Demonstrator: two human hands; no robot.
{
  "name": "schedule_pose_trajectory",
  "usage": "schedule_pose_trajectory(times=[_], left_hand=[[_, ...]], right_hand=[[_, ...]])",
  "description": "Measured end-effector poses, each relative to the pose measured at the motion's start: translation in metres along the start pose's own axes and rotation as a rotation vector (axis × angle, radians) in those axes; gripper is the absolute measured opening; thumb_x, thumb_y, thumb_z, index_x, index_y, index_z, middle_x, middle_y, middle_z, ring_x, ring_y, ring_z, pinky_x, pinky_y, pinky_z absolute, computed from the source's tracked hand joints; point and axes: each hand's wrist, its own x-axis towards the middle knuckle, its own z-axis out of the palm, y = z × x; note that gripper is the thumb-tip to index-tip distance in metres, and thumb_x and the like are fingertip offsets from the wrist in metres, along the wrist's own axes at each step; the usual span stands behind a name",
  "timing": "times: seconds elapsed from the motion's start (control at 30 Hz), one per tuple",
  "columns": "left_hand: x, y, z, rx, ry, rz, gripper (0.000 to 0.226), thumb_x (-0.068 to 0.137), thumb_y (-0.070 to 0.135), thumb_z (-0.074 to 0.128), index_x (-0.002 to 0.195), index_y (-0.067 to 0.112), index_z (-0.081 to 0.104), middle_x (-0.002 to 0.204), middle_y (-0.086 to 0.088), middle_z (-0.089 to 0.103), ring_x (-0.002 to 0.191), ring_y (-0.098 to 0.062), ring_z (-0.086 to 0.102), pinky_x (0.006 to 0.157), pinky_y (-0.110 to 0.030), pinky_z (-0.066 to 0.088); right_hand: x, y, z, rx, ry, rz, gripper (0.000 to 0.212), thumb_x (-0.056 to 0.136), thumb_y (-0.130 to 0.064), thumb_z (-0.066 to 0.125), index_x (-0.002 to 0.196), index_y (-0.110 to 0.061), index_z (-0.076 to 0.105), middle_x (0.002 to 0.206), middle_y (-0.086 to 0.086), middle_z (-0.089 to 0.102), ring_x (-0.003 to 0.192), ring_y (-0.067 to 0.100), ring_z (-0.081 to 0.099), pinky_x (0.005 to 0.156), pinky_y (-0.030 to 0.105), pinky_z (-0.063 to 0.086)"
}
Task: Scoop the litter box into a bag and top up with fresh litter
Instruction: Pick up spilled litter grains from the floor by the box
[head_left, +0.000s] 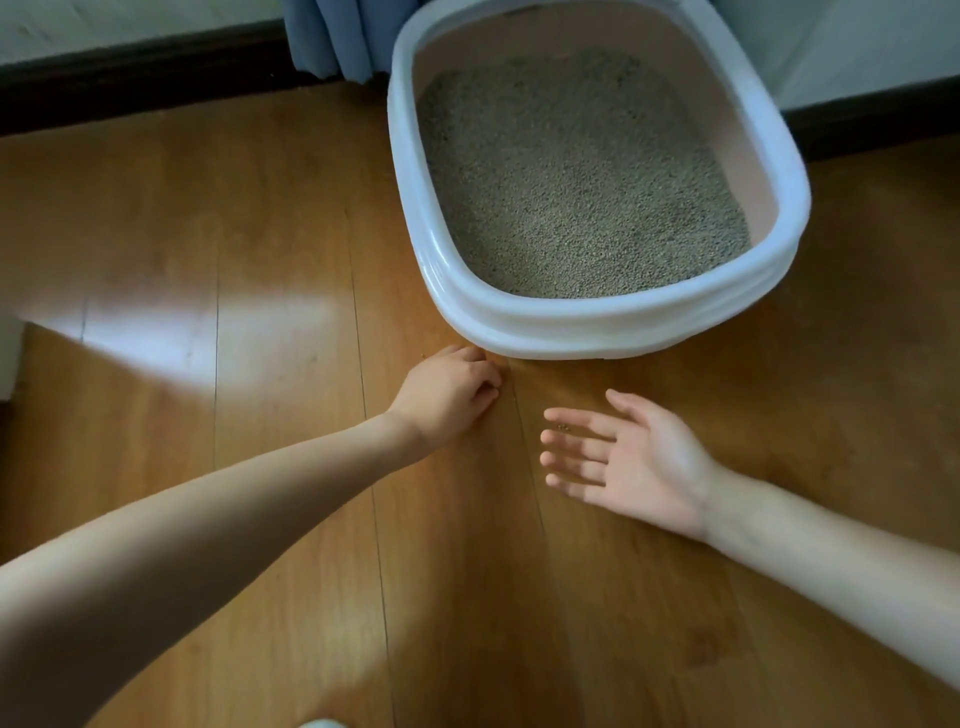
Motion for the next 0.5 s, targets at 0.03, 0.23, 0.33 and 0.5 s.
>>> schedule_pose_trajectory(times=[0.03,0.23,0.33,0.5], left_hand=[[0.001,0.001,0.0,0.01,0.023,0.013,0.009,0.078,0.017,0.062,0.073,0.014,0.069,0.079,-0.003,0.066,0.075,-0.031,0.061,0.056,-0.032,0.052],[0.005,-0.001,0.005,0.143,0.043,0.146,0.033,0.087,0.024,0.041,0.069,0.006,0.062,0.074,-0.01,0.061,0.069,-0.03,0.061,0.042,-0.03,0.046],[0.002,-0.003,0.006,0.121,0.031,0.103,0.014,0.088,0.012,0.058,0.076,0.004,0.061,0.08,-0.013,0.06,0.074,-0.033,0.061,0.049,-0.033,0.046],[0.002,0.003,0.009,0.169,0.056,0.061,0.021,0.092,0.016,0.046,0.08,0.005,0.06,0.085,-0.014,0.06,0.077,-0.031,0.058,0.058,-0.033,0.038]], right_hand=[[0.002,0.001,-0.002,0.021,0.002,-0.001,0.052,0.089,-0.037,0.044,0.12,0.002,0.061,0.099,0.022,0.066,0.087,0.035,0.064,0.087,0.048,0.047],[0.006,-0.003,-0.006,0.108,0.021,-0.003,0.052,0.09,-0.037,0.044,0.122,0.0,0.06,0.101,0.02,0.067,0.087,0.034,0.064,0.087,0.045,0.05],[0.008,-0.001,-0.006,0.129,0.021,-0.016,0.052,0.09,-0.036,0.044,0.123,0.001,0.06,0.101,0.02,0.067,0.087,0.034,0.064,0.088,0.046,0.049],[0.012,0.005,-0.01,0.139,0.004,-0.011,0.05,0.091,-0.035,0.045,0.121,0.001,0.062,0.104,0.021,0.066,0.091,0.035,0.064,0.089,0.046,0.049]])
